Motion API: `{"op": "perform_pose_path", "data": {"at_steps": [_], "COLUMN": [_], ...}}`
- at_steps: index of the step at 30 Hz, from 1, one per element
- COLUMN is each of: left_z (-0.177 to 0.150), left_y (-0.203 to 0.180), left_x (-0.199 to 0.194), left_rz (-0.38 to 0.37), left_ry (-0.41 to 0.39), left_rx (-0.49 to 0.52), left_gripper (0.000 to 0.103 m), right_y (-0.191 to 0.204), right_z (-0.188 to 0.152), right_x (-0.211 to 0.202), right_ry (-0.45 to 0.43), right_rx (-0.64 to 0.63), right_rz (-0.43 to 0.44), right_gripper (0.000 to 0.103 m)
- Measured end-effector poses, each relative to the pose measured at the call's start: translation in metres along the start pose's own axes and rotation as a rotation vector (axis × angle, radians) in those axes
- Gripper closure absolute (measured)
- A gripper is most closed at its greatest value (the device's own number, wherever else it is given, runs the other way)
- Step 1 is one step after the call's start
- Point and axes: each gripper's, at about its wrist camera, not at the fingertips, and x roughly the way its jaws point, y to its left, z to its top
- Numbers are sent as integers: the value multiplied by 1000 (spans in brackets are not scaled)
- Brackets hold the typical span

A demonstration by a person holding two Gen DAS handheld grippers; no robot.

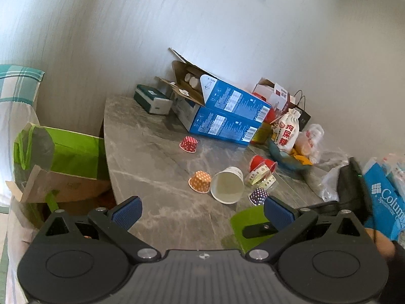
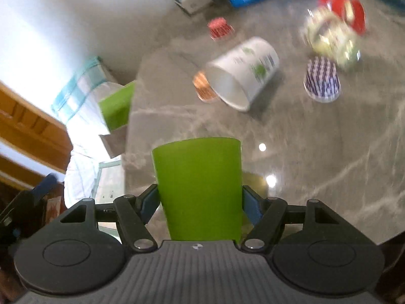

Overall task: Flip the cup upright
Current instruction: 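Lift the green cup off the table with the right gripper, then close the left gripper on the green cup while the right gripper releases it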

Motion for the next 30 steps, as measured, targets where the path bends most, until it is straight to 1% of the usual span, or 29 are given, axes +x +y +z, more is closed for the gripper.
{"op": "perform_pose_path", "data": {"at_steps": [3,5,11,12,14,16,22,24,26,30], "left_z": [-6,-10,-13,-14,-14,-16,-18,-20,-20,-20], "left_y": [5,11,18,18,17,12,6,5,3,1], "left_x": [-9,-12,-10,-8,-2,0,12,15,18,25], "left_rz": [12,20,45,46,46,43,46,48,51,60], "left_ry": [-7,-10,0,6,21,29,66,75,84,112], "left_rx": [-17,-37,-62,-62,-59,-52,-63,-71,-74,-102], "left_gripper": [0,0,0,0,0,0,0,0,0,0], "right_y": [-2,-2,-1,-1,-2,-2,3,4,6,9], "right_z": [-2,-3,-13,-13,-16,-16,-19,-20,-21,-20], "right_x": [5,12,14,14,14,16,16,14,11,-1], "right_ry": [-8,6,-12,-10,-7,-7,-15,-22,-35,-62], "right_rx": [26,21,22,14,18,5,-46,-59,-73,-103], "right_rz": [-7,-25,-42,-44,-45,-49,-63,-55,-45,-19], "right_gripper": [33,33,30,29,22,19,15,14,10,7]}}
